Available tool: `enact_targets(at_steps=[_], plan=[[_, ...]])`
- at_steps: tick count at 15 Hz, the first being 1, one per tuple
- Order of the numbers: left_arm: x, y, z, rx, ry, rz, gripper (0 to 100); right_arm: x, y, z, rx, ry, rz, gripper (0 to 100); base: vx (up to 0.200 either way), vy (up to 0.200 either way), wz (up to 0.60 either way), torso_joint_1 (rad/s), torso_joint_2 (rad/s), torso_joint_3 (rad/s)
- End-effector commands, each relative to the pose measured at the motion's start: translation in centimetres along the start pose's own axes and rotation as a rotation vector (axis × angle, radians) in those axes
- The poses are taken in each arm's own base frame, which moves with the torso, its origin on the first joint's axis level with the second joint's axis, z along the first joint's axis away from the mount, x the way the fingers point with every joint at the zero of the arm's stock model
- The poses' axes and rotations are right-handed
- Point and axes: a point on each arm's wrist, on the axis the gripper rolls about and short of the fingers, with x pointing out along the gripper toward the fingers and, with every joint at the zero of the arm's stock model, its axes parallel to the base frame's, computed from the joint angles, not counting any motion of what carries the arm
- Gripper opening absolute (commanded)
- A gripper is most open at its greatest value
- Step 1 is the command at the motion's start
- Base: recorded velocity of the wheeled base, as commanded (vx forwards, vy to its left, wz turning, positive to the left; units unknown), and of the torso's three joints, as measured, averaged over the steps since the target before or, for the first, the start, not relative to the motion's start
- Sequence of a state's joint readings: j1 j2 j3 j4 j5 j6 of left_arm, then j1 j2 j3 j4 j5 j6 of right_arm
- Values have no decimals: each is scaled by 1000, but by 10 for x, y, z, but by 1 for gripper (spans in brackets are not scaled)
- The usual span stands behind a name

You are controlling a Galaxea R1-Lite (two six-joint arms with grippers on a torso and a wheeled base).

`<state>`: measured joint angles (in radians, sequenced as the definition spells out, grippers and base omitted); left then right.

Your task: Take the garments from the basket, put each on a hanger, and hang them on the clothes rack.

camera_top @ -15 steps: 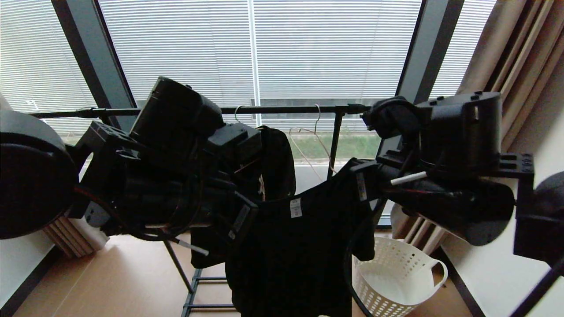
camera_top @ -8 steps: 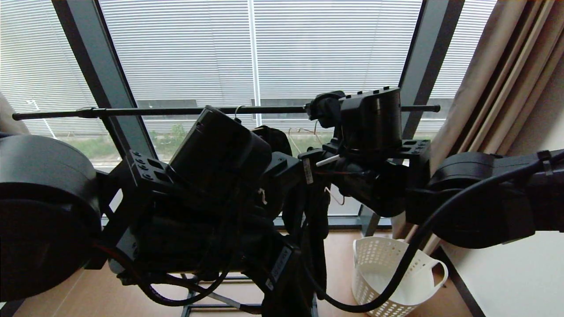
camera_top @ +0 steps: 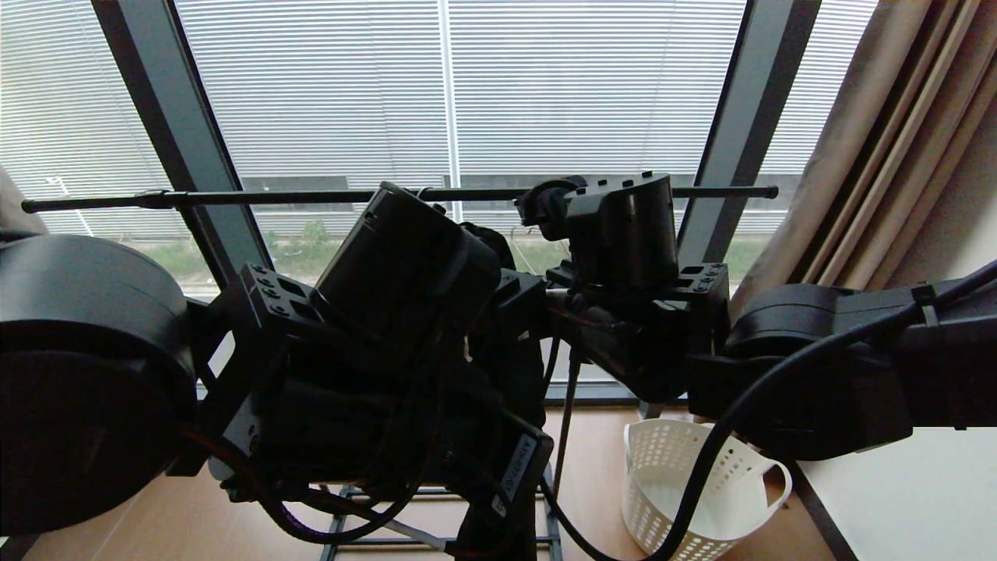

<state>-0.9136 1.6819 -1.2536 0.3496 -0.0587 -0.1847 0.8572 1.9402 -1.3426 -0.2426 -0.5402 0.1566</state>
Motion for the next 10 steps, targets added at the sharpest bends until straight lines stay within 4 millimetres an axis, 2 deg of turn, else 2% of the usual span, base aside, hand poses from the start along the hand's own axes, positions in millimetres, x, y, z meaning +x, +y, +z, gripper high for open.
enact_targets(at_steps=[1, 2, 3, 5, 8, 9, 10], plan=[[1, 2, -4, -16, 14, 9, 0, -6, -10, 4, 25, -6, -15, 0, 0, 0, 0, 0, 0, 0], [-2, 5, -5, -26, 10, 15, 0, -9, -16, 5, 29, -4, -24, 0, 0, 0, 0, 0, 0, 0], [-6, 17, -13, -52, 22, 45, 0, -14, -30, 5, 35, -1, -49, 0, 0, 0, 0, 0, 0, 0], [-12, 31, -18, -88, 21, 80, 0, -22, -45, 3, 40, 5, -73, 0, 0, 0, 0, 0, 0, 0], [-19, 57, -14, -148, -31, 145, 0, -43, -66, -2, 45, 14, -101, 0, 0, 0, 0, 0, 0, 0], [-19, 57, -14, -148, -31, 145, 0, -43, -66, -2, 45, 14, -101, 0, 0, 0, 0, 0, 0, 0], [-22, 68, -12, -174, -54, 174, 0, -62, -77, -10, 37, 29, -107, 0, 0, 0, 0, 0, 0, 0]])
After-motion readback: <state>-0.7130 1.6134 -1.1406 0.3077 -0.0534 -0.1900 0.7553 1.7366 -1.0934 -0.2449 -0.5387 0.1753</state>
